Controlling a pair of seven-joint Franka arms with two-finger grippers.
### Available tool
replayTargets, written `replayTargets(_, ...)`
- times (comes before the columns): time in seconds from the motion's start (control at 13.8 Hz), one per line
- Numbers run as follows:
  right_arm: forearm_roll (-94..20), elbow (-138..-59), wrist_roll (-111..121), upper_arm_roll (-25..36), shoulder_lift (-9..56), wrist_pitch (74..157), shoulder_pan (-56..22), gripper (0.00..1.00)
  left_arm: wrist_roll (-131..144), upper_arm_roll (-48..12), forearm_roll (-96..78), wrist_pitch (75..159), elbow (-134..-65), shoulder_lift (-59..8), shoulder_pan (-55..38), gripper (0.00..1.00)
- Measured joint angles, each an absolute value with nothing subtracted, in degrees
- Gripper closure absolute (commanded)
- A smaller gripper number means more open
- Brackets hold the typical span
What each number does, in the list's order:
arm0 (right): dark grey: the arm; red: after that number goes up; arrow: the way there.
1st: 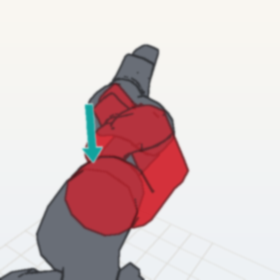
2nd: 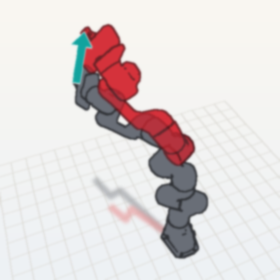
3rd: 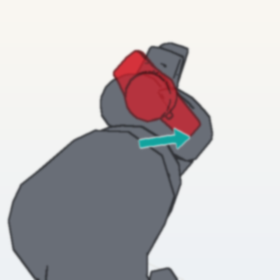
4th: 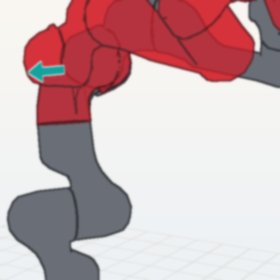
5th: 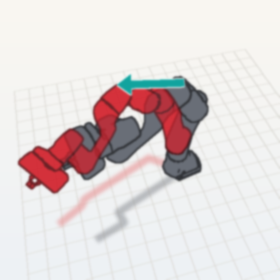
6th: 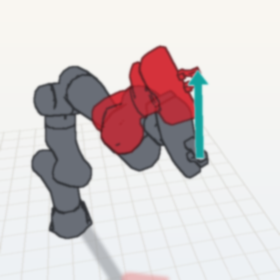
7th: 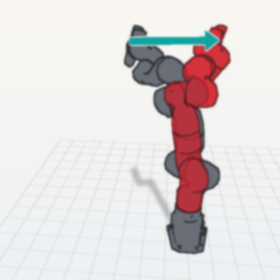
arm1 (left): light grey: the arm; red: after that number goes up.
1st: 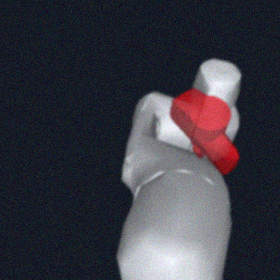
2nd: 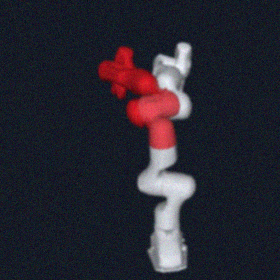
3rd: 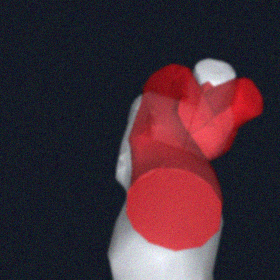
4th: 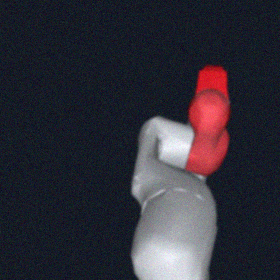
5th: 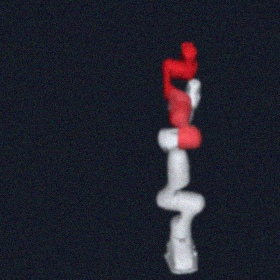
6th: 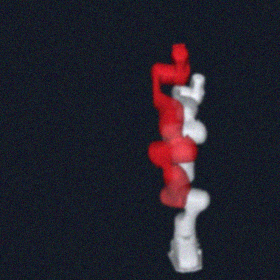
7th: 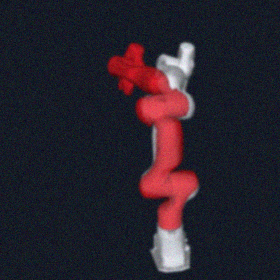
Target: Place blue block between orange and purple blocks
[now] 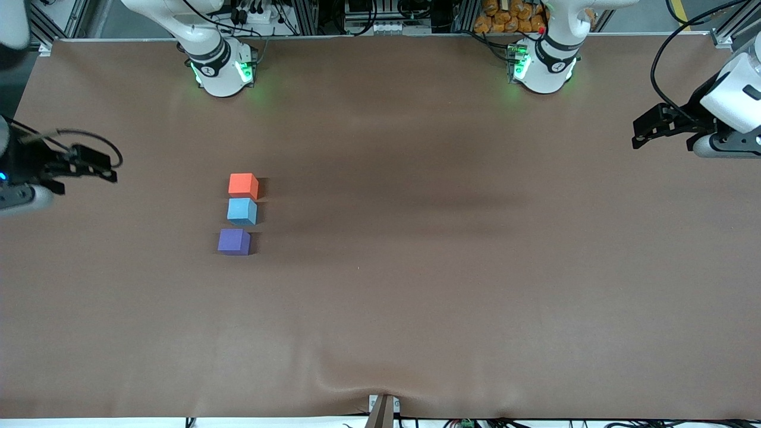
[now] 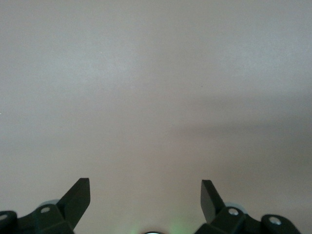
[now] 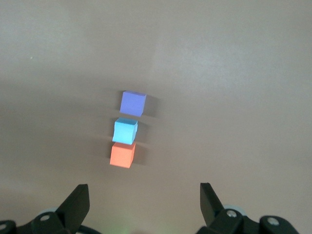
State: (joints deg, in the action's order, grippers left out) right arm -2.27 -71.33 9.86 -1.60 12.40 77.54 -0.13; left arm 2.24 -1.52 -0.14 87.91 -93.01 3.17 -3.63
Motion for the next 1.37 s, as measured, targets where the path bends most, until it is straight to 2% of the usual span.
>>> replayTargets(0.36, -2.26, -72.48, 0.69, -1.66, 7.98, 73.7, -0.01, 0.0, 2.24, -1.51, -0.14, 87.91, -93.01, 3.17, -3.62, 0.0)
replayTargets(0.8, -2.26, -84.84, -4.56, -1.65, -0.66, 78.99, 0.19, 0.0, 2.24, -1.51, -0.14, 87.91, -93.01, 3.17, -3.62, 0.0)
replayTargets(1.16, -2.14, -86.6, -4.67, -1.66, -1.64, 79.74, 0.2, 0.0, 2.26, -1.49, -0.14, 87.98, -92.94, 2.96, -3.58, 0.0)
replayTargets(1.37, -2.07, -86.66, -4.67, -1.66, -1.64, 79.74, 0.2, 0.0, 2.26, -1.44, -0.14, 88.24, -90.22, 1.19, -3.57, 0.0)
